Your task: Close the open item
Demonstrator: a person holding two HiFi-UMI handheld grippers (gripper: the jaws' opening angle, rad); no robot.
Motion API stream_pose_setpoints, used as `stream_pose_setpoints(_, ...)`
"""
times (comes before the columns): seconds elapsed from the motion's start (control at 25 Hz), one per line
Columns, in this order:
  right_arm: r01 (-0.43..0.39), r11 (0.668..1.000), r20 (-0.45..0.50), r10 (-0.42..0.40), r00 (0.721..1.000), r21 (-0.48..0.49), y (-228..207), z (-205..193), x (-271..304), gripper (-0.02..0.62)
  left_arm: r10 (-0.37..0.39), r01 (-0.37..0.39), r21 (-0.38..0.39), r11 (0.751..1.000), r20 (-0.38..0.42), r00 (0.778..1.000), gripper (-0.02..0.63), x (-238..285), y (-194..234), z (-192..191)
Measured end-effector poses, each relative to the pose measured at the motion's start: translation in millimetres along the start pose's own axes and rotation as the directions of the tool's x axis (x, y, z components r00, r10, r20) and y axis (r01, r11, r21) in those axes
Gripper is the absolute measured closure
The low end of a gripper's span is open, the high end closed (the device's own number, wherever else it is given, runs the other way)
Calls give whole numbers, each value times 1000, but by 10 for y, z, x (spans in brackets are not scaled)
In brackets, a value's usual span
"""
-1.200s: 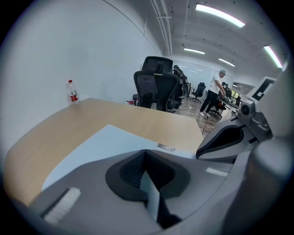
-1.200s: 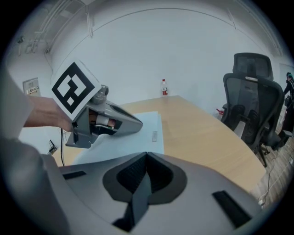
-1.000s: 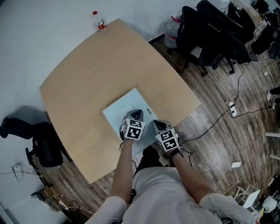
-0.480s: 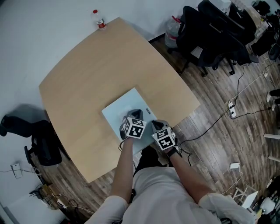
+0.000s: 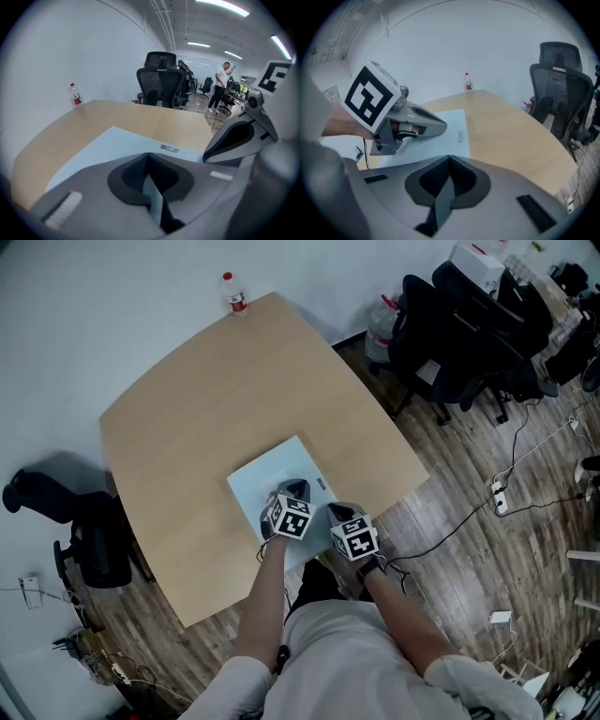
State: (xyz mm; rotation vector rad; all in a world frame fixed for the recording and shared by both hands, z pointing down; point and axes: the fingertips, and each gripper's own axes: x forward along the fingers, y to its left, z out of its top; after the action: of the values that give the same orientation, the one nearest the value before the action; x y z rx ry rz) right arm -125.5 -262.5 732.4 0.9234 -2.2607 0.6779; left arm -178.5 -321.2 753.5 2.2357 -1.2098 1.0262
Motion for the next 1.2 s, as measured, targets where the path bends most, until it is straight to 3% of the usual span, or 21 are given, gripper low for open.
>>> stream_pose_setpoints(0.12, -15, 1000, 49, 15, 999, -1, 35, 78, -127, 583, 2, 2, -97, 995, 39, 999, 597, -198, -3, 70)
stream_pose_setpoints(0.28, -22, 999, 105, 25, 994, -31, 41, 256, -285, 583, 60, -39, -170, 985, 122, 991, 597, -549, 57, 263)
stream_pose_setpoints(0.4, -42, 999, 167, 44, 985, -14, 65, 470, -425, 583, 123, -87, -201, 976, 172, 977, 597, -848, 81, 361)
stream_pose_setpoints(0.6, -45, 997, 285, 63, 957, -70, 132, 961, -710, 583, 229, -171, -241, 955, 240, 943, 597, -1316, 115, 520)
stream_pose_setpoints(0.72, -54, 994, 342, 85, 936, -100, 201, 1191, -899, 583, 283, -199, -281, 939, 300, 911, 597, -1612, 110, 650)
stream_pose_setpoints(0.96, -58, 982, 462, 135, 876, -178, 318, 1711, -1307, 583, 405, -290, -318, 903, 398, 823, 598, -2216, 168, 934)
stream_pose_setpoints(1.08, -39, 975, 507, 147, 849, -219, 437, 1875, -1550, 583, 439, -301, -351, 887, 437, 785, 598, -2515, 122, 1013)
stream_pose_setpoints(1.2, -31, 968, 542, 166, 824, -250, 552, 1998, -1780, 583, 483, -322, -378, 868, 489, 727, 598, -2844, 39, 1147)
